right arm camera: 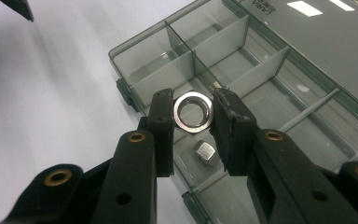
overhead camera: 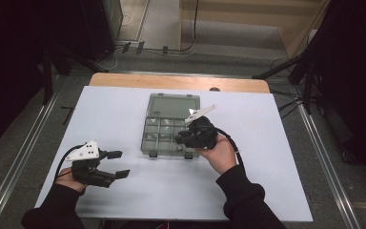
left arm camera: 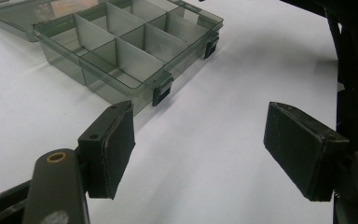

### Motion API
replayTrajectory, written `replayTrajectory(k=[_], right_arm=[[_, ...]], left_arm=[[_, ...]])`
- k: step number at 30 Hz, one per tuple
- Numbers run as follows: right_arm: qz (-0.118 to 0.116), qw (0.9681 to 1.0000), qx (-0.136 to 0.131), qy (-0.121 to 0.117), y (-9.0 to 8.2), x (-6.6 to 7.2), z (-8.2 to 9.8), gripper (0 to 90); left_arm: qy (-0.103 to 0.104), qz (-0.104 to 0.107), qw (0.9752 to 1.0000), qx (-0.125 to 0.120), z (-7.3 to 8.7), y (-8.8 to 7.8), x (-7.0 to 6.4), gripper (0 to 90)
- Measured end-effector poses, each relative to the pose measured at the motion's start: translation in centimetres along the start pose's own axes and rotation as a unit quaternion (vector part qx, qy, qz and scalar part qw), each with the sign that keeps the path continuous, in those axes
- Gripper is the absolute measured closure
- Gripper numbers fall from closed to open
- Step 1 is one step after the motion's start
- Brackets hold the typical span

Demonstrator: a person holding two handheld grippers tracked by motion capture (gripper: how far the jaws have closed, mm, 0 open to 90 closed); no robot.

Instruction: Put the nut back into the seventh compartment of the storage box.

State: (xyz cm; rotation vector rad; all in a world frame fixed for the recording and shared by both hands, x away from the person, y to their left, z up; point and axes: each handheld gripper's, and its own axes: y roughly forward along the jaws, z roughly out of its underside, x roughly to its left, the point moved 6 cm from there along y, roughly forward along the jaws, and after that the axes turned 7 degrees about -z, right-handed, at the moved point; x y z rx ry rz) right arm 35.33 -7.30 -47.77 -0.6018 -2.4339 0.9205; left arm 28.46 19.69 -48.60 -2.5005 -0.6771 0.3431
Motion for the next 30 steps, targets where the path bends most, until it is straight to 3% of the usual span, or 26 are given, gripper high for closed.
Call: replayTrajectory(k=[11,12,15,17,26,28,30], right_arm=[[0.004,0.9997,0.023,0.011,1.5,-1.0,1.0,70.5],[0.002,0.9997,0.02,0.01,1.6,-1.1,1.1,68.7],[-0.022,0.9996,-0.002,0.018,1.4,-1.3,0.8,44.9],[-0.021,0.9996,-0.015,0.014,1.1,-1.3,0.7,38.8],[-0.016,0.9996,-0.011,-0.02,1.1,-0.3,0.7,26.5],[0.007,0.9995,-0.003,-0.032,1.2,-0.2,0.7,25.4],[0.011,0.9993,0.005,-0.036,1.2,-0.1,0.8,24.0]], left_arm=[[0.004,-0.002,1.0,0.005,0.1,0.0,0.0,25.0],[0.005,-0.001,1.0,0.005,0.0,0.0,0.0,25.1],[0.004,-0.002,1.0,0.005,0.1,0.0,0.0,25.1],[0.004,-0.001,1.0,0.005,0.1,0.0,0.0,25.1],[0.004,-0.001,1.0,0.005,0.0,0.0,-0.1,25.0],[0.004,-0.002,1.0,0.006,0.0,0.0,-0.1,25.0],[0.004,-0.001,1.0,0.005,0.0,0.0,-0.1,25.0]])
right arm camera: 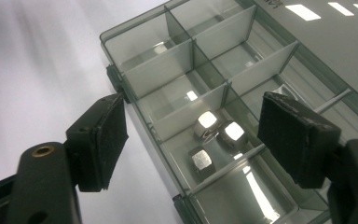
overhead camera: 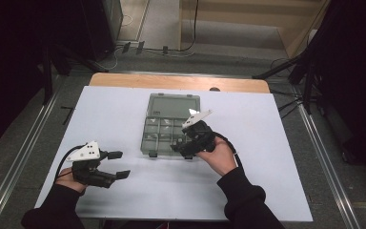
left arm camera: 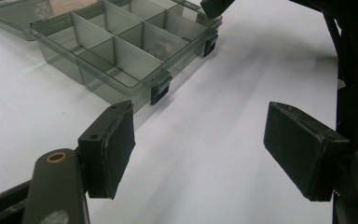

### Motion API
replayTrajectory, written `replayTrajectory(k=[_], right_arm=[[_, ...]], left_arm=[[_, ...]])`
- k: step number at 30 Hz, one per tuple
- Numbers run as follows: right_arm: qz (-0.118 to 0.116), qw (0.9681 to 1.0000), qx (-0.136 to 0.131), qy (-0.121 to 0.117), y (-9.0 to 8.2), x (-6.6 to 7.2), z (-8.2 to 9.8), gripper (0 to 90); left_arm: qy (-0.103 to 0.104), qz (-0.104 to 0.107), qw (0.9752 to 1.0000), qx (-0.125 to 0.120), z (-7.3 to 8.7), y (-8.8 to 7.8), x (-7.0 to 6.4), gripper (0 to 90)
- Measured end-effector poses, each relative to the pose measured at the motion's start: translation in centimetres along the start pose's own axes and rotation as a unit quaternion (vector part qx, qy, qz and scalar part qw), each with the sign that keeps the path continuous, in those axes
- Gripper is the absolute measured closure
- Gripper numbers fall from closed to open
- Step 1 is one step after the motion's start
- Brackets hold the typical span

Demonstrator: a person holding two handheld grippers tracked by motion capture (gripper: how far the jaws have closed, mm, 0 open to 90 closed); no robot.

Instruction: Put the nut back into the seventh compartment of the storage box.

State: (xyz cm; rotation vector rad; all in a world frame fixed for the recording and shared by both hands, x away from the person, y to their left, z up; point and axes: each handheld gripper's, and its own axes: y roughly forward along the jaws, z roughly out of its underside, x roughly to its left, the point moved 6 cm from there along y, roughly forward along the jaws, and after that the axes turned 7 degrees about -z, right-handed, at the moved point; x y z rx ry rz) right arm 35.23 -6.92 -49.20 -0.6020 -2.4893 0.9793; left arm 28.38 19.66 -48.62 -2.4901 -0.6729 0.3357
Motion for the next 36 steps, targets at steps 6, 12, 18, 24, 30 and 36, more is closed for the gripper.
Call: replayTrajectory(k=[6,12,18,24,30,36], right_arm=[[-0.022,0.9997,0.0,0.009,-0.4,0.3,0.3,23.0],[-0.03,0.9991,-0.023,0.02,-1.6,0.5,0.7,22.0],[-0.038,0.9986,-0.029,0.023,-2.3,0.7,1.5,22.1],[-0.048,0.9978,-0.043,0.016,-2.8,1.1,2.1,18.7],[-0.05,0.9974,-0.051,0.01,-3.7,1.4,3.1,18.2],[-0.051,0.9974,-0.05,0.013,-4.4,1.6,4.3,18.0]], left_arm=[[0.0,0.0,1.0,0.0,0.0,0.0,0.0,25.0],[0.0,0.0,1.0,0.0,0.0,0.0,0.0,25.0],[0.001,0.0,1.0,0.001,0.0,0.0,0.0,25.0],[-0.001,-0.001,1.0,0.001,0.0,0.0,0.1,25.0],[-0.001,0.0,1.0,0.0,0.0,0.0,0.1,25.1],[-0.001,-0.001,1.0,-0.001,0.0,0.0,0.1,25.0]])
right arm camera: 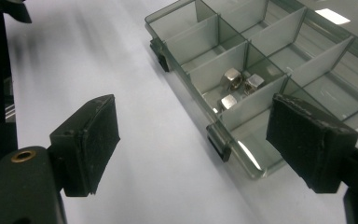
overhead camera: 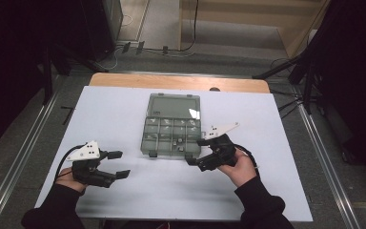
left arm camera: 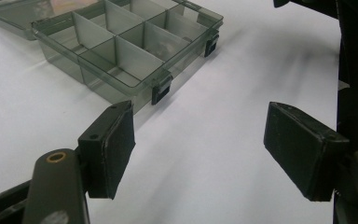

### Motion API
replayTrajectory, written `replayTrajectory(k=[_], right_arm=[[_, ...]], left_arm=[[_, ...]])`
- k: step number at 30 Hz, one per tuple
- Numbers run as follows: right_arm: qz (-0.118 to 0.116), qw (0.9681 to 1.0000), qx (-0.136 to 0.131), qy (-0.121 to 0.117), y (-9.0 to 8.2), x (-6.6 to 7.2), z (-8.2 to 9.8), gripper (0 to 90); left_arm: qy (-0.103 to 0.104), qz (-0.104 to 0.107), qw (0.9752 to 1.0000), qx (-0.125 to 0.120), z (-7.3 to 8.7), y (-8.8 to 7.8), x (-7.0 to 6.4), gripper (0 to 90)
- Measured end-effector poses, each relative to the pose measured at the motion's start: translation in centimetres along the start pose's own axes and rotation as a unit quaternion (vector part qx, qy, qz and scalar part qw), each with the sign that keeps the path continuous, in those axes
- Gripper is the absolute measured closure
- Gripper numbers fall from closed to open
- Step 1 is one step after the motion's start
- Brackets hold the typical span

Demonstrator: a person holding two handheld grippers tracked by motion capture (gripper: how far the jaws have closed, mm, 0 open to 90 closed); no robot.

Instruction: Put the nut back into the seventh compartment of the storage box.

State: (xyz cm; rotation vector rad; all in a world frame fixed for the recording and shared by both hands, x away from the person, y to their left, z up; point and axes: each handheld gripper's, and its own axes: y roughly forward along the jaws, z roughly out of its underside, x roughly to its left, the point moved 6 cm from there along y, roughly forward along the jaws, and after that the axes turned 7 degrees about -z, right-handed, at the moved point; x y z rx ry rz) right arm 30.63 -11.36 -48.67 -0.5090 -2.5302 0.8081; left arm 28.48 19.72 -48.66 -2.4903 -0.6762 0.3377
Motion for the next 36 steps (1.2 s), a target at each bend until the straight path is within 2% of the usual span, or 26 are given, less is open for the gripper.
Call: replayTrajectory(k=[10,18,36], right_arm=[[0.009,0.9999,0.007,-0.01,-1.2,0.2,2.2,18.0],[0.025,0.9996,0.009,-0.002,-2.7,-0.3,4.1,18.0],[0.045,0.999,-0.005,0.005,-5.4,-1.2,6.2,18.0]], left_arm=[[0.001,0.0,1.0,0.003,0.0,0.0,0.0,25.0],[0.0,0.001,1.0,0.004,0.1,0.1,0.0,25.0],[-0.002,0.0,1.0,0.004,0.1,0.1,0.0,25.1]])
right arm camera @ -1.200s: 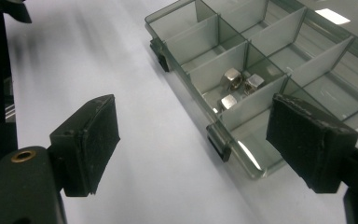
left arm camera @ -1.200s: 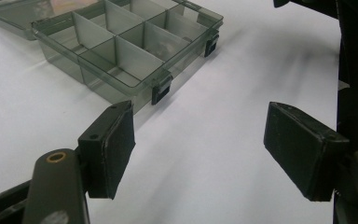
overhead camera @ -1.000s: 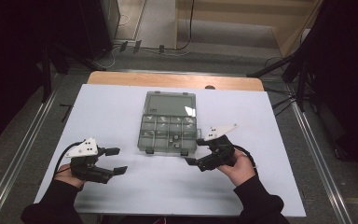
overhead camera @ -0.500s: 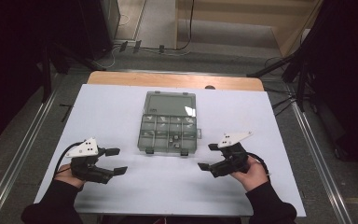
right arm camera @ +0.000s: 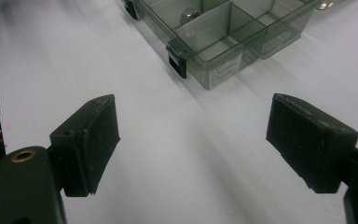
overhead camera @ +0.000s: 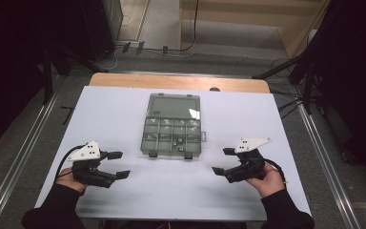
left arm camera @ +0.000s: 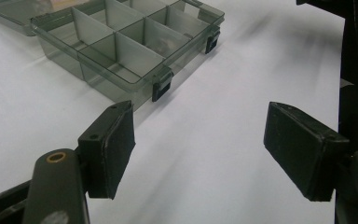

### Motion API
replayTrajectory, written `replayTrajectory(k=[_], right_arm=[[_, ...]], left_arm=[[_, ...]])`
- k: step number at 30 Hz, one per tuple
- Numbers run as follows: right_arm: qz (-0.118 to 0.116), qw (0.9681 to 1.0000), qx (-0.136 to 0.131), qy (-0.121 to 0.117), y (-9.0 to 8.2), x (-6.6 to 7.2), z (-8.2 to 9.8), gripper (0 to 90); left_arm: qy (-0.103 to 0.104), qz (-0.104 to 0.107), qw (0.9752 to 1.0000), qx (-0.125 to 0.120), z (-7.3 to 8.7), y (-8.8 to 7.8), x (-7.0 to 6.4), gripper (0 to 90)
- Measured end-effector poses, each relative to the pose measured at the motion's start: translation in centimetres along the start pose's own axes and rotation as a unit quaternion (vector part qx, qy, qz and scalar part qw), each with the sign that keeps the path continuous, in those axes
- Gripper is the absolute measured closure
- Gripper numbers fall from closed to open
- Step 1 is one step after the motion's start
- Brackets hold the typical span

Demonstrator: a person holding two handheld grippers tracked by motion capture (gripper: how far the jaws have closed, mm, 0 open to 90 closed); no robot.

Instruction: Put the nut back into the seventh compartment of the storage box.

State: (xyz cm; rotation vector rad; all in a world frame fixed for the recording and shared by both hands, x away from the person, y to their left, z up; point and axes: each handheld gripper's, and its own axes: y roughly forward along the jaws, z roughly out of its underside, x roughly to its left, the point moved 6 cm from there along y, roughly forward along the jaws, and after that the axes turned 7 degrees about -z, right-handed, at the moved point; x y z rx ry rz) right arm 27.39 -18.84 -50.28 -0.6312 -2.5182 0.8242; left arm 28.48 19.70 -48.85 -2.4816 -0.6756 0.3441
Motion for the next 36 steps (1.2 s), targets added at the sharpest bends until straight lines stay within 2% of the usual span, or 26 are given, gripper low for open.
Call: replayTrajectory(k=[6,36], right_arm=[[0.002,1.0,0.002,0.003,-0.26,-0.33,0.49,18.0],[-0.002,1.0,0.0,0.008,0.09,-0.66,0.58,18.0]], left_arm=[[0.0,0.0,1.0,0.002,-0.01,0.0,0.04,25.1],[0.005,0.003,1.0,0.004,-0.05,0.1,0.0,25.1]])
